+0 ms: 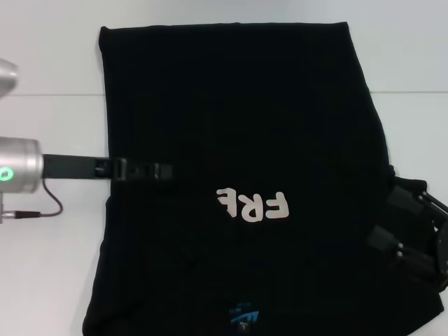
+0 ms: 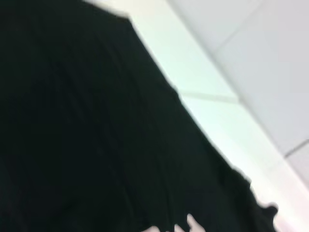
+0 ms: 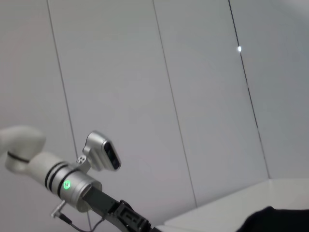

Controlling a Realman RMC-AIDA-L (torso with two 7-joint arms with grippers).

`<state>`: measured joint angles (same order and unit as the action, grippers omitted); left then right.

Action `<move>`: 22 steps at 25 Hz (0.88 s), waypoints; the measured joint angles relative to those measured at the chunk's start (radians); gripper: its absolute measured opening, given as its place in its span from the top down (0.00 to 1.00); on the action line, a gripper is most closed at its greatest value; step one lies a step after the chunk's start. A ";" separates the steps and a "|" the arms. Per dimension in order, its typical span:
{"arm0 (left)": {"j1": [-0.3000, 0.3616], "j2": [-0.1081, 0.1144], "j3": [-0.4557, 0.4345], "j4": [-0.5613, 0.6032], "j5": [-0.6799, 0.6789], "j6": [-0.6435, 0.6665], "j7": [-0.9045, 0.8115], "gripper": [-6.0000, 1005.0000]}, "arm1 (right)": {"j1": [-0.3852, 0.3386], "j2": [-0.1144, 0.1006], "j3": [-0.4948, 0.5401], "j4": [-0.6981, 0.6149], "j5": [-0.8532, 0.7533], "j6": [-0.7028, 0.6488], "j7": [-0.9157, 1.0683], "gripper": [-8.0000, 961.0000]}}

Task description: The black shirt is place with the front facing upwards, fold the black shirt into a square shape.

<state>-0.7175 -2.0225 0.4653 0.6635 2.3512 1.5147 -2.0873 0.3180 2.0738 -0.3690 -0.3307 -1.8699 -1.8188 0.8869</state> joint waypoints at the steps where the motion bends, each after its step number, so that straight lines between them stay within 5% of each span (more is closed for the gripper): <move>1: 0.016 0.001 0.000 0.008 -0.030 0.002 0.015 0.50 | 0.001 -0.001 0.003 -0.003 0.000 -0.014 0.011 0.07; 11: 0.124 -0.009 -0.002 -0.016 -0.287 0.033 0.262 0.28 | 0.023 0.010 -0.004 -0.285 0.036 -0.166 0.455 0.07; 18: 0.182 -0.033 -0.003 -0.025 -0.373 0.028 0.389 0.14 | 0.014 0.025 -0.058 -0.626 0.127 -0.159 0.966 0.07; 22: 0.204 -0.038 -0.005 -0.037 -0.406 0.022 0.439 0.14 | 0.011 0.024 -0.054 -0.756 0.100 -0.101 1.221 0.07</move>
<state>-0.5132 -2.0601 0.4602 0.6263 1.9453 1.5363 -1.6486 0.3295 2.0974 -0.4226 -1.0867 -1.7702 -1.9198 2.1083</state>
